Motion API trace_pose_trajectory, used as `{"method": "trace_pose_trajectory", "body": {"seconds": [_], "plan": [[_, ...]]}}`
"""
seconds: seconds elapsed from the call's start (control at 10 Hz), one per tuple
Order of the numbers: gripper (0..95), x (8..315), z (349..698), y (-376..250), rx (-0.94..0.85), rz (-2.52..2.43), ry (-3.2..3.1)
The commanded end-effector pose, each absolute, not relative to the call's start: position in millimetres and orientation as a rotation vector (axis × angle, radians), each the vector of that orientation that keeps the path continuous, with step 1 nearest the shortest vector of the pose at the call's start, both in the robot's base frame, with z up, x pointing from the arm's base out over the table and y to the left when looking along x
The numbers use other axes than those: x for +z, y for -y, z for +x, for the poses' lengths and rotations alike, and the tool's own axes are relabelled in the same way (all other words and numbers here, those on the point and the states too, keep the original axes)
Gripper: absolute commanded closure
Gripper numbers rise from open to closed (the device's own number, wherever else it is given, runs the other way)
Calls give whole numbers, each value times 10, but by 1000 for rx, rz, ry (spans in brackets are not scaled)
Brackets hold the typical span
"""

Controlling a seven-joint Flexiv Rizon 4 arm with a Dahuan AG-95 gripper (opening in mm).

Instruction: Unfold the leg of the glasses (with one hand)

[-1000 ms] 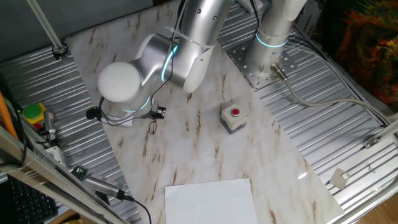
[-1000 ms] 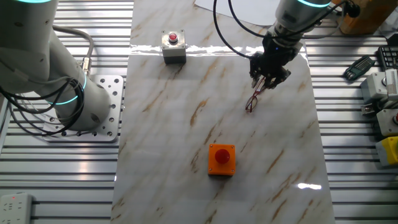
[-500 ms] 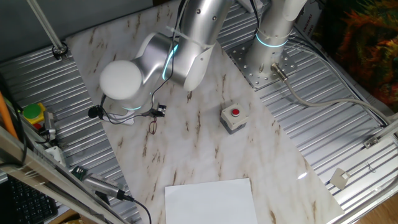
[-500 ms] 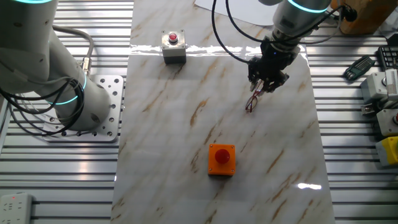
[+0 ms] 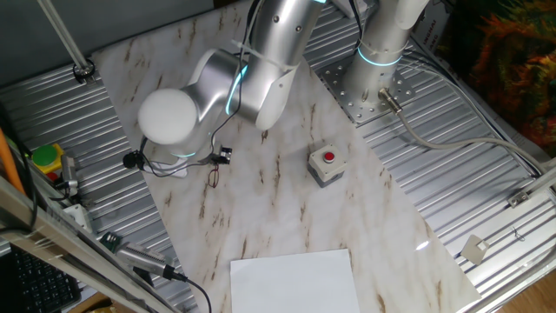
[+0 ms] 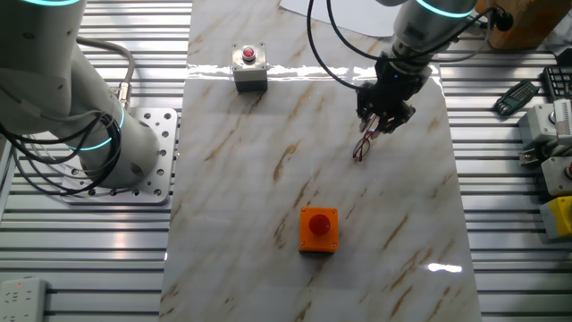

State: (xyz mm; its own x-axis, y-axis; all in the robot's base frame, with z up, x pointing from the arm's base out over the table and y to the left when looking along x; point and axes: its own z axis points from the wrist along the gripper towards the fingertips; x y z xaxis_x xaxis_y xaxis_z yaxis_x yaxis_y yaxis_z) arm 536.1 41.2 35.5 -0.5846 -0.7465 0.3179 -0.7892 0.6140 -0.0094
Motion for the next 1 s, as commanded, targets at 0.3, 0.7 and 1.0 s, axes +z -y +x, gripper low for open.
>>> {"method": "trace_pose_trajectory", "body": {"seconds": [0.3, 0.7, 1.0], "plan": [[760, 326, 5343, -379, 216, 1258, 2552], [760, 322, 5340, -373, 220, 1258, 2549], [760, 319, 5338, -370, 219, 1254, 2547]]}}
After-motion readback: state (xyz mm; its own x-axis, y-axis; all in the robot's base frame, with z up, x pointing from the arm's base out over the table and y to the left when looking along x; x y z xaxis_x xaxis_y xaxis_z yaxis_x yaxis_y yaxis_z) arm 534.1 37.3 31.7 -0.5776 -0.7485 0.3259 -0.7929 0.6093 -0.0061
